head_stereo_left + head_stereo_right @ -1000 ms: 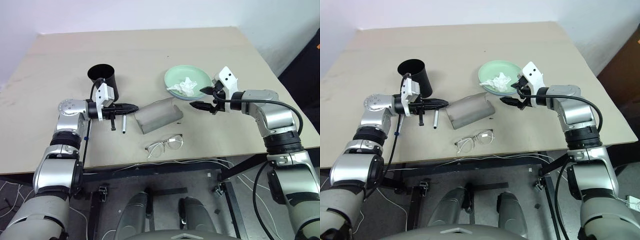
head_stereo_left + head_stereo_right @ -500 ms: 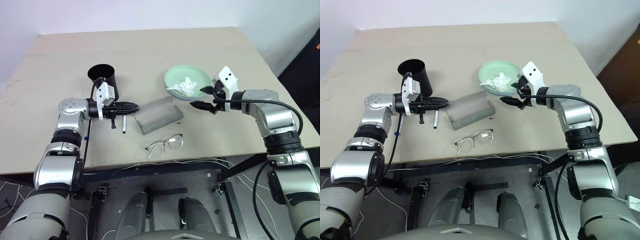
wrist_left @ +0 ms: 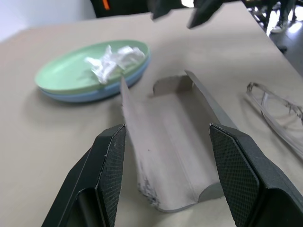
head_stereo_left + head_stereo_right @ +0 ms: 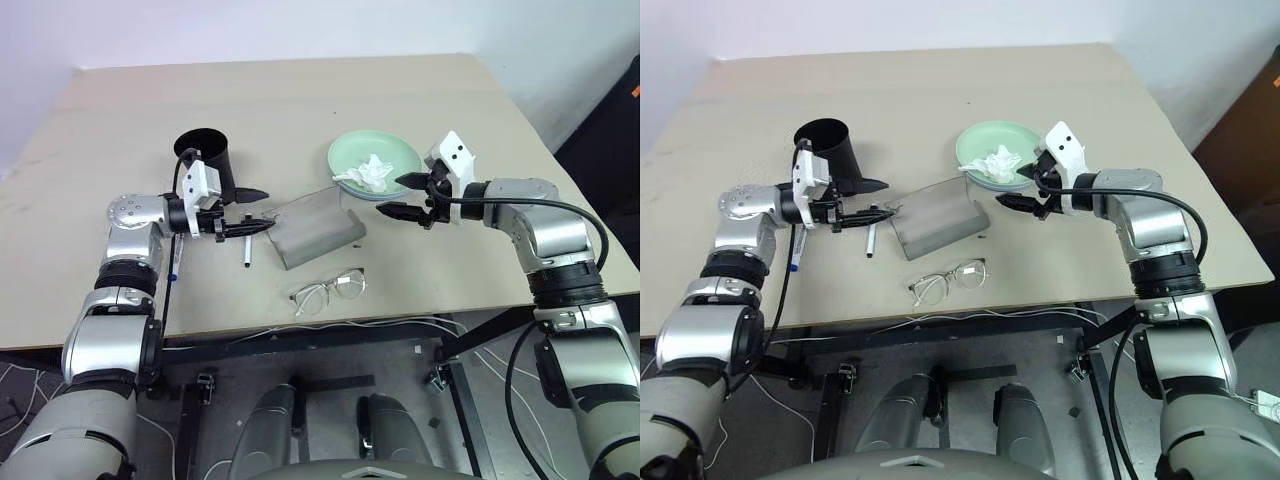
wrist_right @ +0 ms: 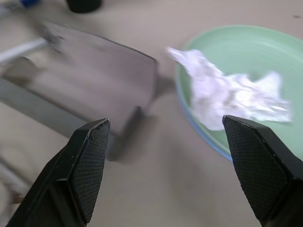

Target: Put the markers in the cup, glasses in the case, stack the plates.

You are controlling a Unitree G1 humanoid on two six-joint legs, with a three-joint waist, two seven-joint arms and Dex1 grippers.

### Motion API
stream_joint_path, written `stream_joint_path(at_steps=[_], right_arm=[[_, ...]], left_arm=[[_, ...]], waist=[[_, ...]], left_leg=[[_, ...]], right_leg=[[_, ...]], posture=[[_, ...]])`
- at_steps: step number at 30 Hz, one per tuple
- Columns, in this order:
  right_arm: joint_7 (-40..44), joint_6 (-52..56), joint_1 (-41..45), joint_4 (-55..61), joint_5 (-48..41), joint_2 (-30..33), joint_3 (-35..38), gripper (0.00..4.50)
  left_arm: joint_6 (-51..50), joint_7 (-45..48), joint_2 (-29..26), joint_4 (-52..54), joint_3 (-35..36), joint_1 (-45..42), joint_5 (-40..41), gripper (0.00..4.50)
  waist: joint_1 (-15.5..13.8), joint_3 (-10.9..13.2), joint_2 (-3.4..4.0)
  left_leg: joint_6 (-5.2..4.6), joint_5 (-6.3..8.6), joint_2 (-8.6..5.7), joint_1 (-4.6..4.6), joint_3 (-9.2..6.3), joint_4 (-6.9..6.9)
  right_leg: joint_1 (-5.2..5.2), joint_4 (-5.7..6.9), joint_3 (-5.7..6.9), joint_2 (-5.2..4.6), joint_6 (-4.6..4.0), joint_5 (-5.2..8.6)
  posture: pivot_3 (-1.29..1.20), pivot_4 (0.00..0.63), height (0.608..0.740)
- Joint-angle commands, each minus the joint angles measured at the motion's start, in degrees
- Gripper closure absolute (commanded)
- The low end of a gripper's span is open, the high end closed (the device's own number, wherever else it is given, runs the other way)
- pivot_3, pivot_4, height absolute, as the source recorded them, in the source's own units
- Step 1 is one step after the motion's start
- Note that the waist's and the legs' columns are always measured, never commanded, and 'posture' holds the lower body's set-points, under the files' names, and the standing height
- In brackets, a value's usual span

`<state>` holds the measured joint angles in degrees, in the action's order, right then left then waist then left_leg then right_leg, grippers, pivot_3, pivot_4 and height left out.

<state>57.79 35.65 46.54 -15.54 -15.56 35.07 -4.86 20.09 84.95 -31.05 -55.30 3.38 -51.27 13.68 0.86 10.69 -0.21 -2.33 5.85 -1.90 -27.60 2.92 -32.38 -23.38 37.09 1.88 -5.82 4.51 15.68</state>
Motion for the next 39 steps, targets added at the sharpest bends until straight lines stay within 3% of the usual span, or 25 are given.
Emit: stream_joint_path(at_steps=[1,9,12,17,22,24,25,28,39], right_arm=[[4.37,3.06,2.23,5.67,-4.14,0.77,0.73,0.49],[13.63,6.73,1.94,15.17,-8.10,1.18,-4.89,0.49],[18.23,5.97,4.31,13.52,-6.72,1.21,-9.32,0.49],[24.45,4.41,9.30,8.10,-3.15,0.46,-16.52,0.49],[28.49,0.76,12.83,2.58,0.87,-2.37,-22.38,0.49],[29.52,-0.52,13.66,0.62,1.91,-3.32,-23.29,0.49],[29.96,-1.09,14.15,-0.47,2.53,-4.08,-23.89,0.49],[30.85,-3.07,15.49,-3.98,4.77,-6.25,-25.50,0.49],[34.71,-10.55,20.85,-14.56,9.26,-10.62,-33.26,0.49]], left_arm=[[-1.90,-1.45,-1.59,8.28,3.21,2.59,3.63,1.59],[-23.43,-5.78,-7.27,36.85,3.79,18.37,10.05,1.59],[-31.66,-6.67,-10.51,45.57,4.34,23.96,12.84,1.59],[-35.44,-6.62,-13.02,54.28,3.50,30.81,14.08,1.59],[-35.65,-7.27,-13.37,58.69,2.16,34.35,13.38,1.59],[-35.53,-7.88,-13.20,59.22,1.87,34.56,13.18,1.59],[-35.30,-8.12,-13.17,59.36,1.82,34.79,13.06,1.59],[-34.83,-8.67,-13.05,59.30,1.77,35.24,12.97,1.59],[-33.22,-8.55,-13.17,57.40,1.02,35.13,12.20,1.59]], waist=[[0.04,0.00,0.00],[0.31,0.00,0.01],[0.30,0.00,0.02],[0.13,-0.01,0.05],[-0.21,-0.04,-0.02],[0.02,-0.01,0.02],[0.32,-0.01,0.05],[0.77,-0.03,0.02],[0.80,-0.05,-0.02]], left_leg=[[0.00,0.00,0.00,0.00,-0.01,0.00],[0.01,0.01,0.15,0.07,-0.01,0.02],[0.02,0.02,0.20,0.10,-0.01,0.09],[0.04,0.03,0.21,0.09,0.16,0.38],[0.08,0.02,0.40,0.01,1.27,0.86],[0.16,-0.04,0.75,-0.01,2.02,0.92],[0.17,-0.04,0.90,-0.10,1.94,0.19],[-0.07,0.10,1.07,-0.25,1.84,0.28],[-0.03,0.08,1.65,-0.40,2.69,0.32]], right_leg=[[0.01,0.01,-0.01,0.00,0.00,0.00],[-0.08,0.00,-0.08,0.07,-0.04,0.02],[-0.10,0.00,-0.09,0.11,-0.21,0.10],[-0.27,-0.03,-0.11,0.07,-0.42,0.02],[-1.00,0.33,-0.38,-0.04,-0.46,0.02],[-1.28,0.26,-0.22,-0.59,-0.52,-0.02],[-1.23,0.27,0.01,-0.77,-0.54,-0.03],[-0.99,-0.27,0.80,-0.99,-1.05,-0.41],[-1.50,-0.08,1.06,-0.88,-0.73,-0.68]], posture=[[0.00,0.150,0.727],[0.00,0.150,0.727],[0.00,0.150,0.727],[0.00,0.150,0.727],[0.00,0.150,0.727],[0.00,0.150,0.727],[0.00,0.150,0.727],[0.00,0.150,0.727],[0.00,0.150,0.727]])
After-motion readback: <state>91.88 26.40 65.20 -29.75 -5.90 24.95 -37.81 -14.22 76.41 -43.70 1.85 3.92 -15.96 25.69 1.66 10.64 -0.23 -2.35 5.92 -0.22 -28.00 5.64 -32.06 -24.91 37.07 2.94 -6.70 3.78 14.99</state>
